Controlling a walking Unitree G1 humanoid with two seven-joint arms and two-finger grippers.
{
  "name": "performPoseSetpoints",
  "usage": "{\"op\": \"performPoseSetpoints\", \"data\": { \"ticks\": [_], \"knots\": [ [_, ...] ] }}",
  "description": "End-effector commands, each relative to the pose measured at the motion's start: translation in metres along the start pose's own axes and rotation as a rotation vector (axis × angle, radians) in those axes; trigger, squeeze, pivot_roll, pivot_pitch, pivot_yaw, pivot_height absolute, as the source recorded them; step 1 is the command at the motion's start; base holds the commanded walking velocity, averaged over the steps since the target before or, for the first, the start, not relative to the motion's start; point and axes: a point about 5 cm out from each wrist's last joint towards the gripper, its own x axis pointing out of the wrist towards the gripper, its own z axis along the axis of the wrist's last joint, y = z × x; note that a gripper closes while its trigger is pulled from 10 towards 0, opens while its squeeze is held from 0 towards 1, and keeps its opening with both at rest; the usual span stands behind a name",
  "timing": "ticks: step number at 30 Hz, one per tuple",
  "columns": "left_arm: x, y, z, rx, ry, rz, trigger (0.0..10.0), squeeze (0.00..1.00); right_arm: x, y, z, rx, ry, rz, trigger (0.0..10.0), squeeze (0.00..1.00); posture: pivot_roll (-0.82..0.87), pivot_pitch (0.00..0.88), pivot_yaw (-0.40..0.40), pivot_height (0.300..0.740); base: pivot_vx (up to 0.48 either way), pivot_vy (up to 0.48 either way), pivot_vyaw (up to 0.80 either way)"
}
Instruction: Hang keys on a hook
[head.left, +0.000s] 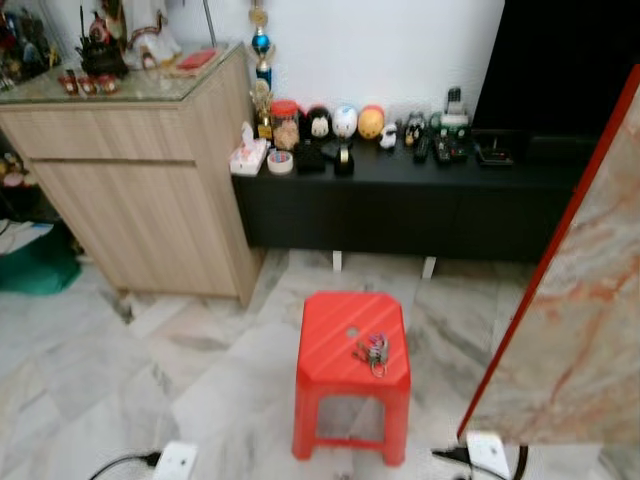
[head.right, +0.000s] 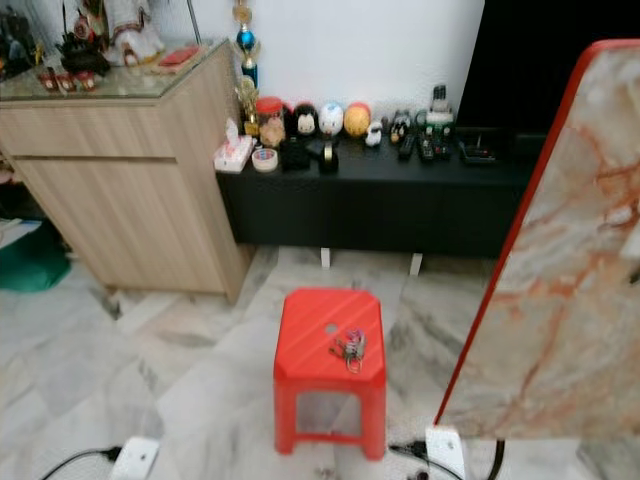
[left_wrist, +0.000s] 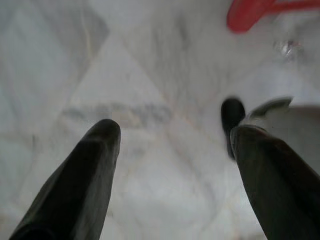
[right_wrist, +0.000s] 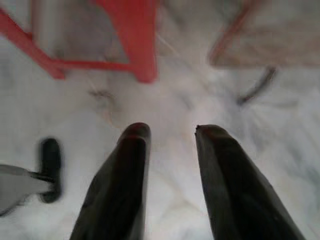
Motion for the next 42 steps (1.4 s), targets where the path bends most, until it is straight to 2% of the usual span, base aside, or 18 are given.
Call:
{"op": "performPoseSetpoints", "data": {
  "ticks": [1, 7, 13, 23, 25, 26, 27, 30, 34, 35, 37, 38, 39, 42],
  "knots": [
    [0.001, -0.007, 0.003, -0.005, -0.001, -0.016, 10.0, 0.0, -0.001, -0.009, -0.004, 0.008, 0.009, -0.024, 10.0, 0.0, 0.05, 0.0, -0.007, 0.74, 0.33, 0.0, 0.0],
    [0.002, -0.007, 0.004, -0.011, -0.003, -0.014, 10.0, 0.0, -0.001, -0.009, -0.002, -0.024, 0.005, -0.019, 10.0, 0.0, 0.05, 0.0, -0.011, 0.74, 0.333, 0.0, 0.13],
    [0.002, -0.008, 0.004, -0.012, -0.003, -0.017, 10.0, 0.0, -0.001, -0.009, -0.002, 0.011, 0.004, -0.015, 10.0, 0.0, 0.05, 0.0, -0.014, 0.74, 0.321, 0.0, 0.27],
    [0.002, -0.008, 0.005, -0.019, -0.011, -0.011, 10.0, 0.0, -0.001, -0.009, 0.001, 0.035, -0.041, -0.004, 10.0, 0.0, 0.05, 0.0, -0.012, 0.74, 0.0, 0.0, 0.0],
    [0.002, -0.007, 0.004, -0.049, -0.016, 0.0, 10.0, 0.0, -0.001, -0.009, 0.002, 0.036, -0.049, -0.003, 10.0, 0.0, 0.05, 0.0, -0.012, 0.74, 0.0, 0.0, 0.0],
    [0.001, -0.006, 0.004, -0.08, -0.025, 0.014, 10.0, 0.0, -0.001, -0.008, 0.003, 0.031, -0.062, -0.004, 10.0, 0.0, 0.03, 0.0, -0.008, 0.74, 0.0, 0.0, 0.0],
    [0.001, -0.005, 0.006, -0.147, -0.065, 0.041, 10.0, 0.0, -0.001, -0.008, 0.005, 0.037, -0.093, -0.005, 10.0, 0.0, 0.02, 0.0, -0.004, 0.74, 0.0, 0.0, 0.0],
    [0.0, -0.004, 0.008, -0.22, -0.114, 0.056, 10.0, 0.0, -0.002, -0.009, 0.008, 0.038, -0.13, -0.008, 10.0, 0.0, 0.03, 0.0, -0.004, 0.74, 0.0, 0.0, 0.0],
    [-0.001, -0.004, 0.017, -0.233, -0.211, 0.056, 10.0, 0.0, -0.004, -0.01, 0.016, 0.043, -0.225, -0.005, 10.0, 0.0, 0.04, 0.0, -0.018, 0.74, 0.0, 0.0, 0.0],
    [-0.002, 0.003, 0.059, -0.19, -0.374, 0.068, 10.0, 0.0, -0.004, -0.009, 0.02, 0.029, -0.256, 0.003, 10.0, 0.0, 0.04, 0.0, -0.019, 0.74, 0.0, 0.0, 0.0],
    [-0.008, 0.01, 0.111, -0.129, -0.564, 0.083, 10.0, 0.0, -0.005, -0.009, 0.023, 0.017, -0.275, 0.006, 10.0, 0.0, 0.04, 0.0, -0.02, 0.74, 0.0, 0.0, 0.0],
    [-0.014, 0.013, 0.134, -0.116, -0.662, 0.086, 10.0, 0.0, -0.006, -0.007, 0.054, -0.041, -0.387, -0.005, 10.0, 0.0, 0.04, 0.0, -0.02, 0.74, 0.0, 0.0, 0.0],
    [-0.019, 0.014, 0.144, -0.115, -0.716, 0.084, 10.0, 0.0, -0.01, -0.005, 0.081, -0.053, -0.485, -0.005, 10.0, 0.0, 0.04, 0.0, -0.021, 0.74, 0.0, 0.0, 0.0],
    [-0.027, 0.009, 0.16, -0.105, -0.816, 0.06, 10.0, 0.0, -0.019, -0.003, 0.102, -0.049, -0.631, -0.009, 10.0, 0.0, 0.05, 0.0, -0.015, 0.74, 0.0, 0.0, 0.0]
  ]
}}
